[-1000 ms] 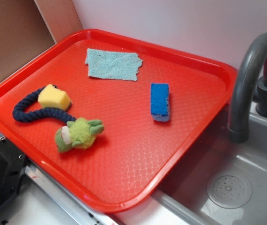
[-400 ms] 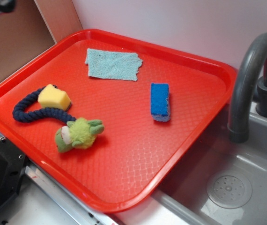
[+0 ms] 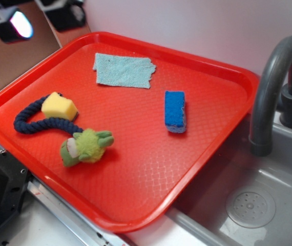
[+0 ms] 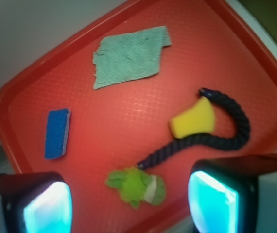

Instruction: Grab the blue sponge.

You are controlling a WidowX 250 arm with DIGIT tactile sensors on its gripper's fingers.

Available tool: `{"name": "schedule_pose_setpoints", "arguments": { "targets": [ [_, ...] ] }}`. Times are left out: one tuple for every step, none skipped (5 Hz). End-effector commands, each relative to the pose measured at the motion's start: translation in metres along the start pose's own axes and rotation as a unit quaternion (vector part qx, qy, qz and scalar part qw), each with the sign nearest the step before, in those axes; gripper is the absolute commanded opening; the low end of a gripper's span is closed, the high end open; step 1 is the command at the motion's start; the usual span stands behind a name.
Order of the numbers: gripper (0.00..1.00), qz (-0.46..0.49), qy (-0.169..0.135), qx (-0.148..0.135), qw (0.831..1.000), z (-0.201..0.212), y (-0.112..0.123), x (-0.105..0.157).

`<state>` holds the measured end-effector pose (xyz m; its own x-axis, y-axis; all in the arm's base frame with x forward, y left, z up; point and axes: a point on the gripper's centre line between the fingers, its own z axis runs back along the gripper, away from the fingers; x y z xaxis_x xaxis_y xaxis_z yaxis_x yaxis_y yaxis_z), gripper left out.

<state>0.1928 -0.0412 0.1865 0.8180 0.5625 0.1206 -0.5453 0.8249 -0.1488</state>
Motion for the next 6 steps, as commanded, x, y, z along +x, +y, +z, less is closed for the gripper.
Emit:
{"name": "schedule_pose_setpoints", "arguments": {
  "targets": [
    [1.00,-0.002,-0.034,-0.020,0.999,-0.033,-0.053,0.028],
    [1.00,-0.011,-0.029,-0.017,0.999,-0.050,-0.073,0.025],
    [1.00,-0.009,-0.015,-0.016,1.000,-0.071,-0.087,0.022],
    [1.00,-0.018,-0.011,0.008,1.000,-0.093,-0.099,0.023],
    [1.00,-0.023,-0.001,0.020,1.000,-0.117,-0.105,0.022],
    [1.00,-0.026,-0.007,0.035,0.999,-0.134,-0.109,0.021]
  ]
}}
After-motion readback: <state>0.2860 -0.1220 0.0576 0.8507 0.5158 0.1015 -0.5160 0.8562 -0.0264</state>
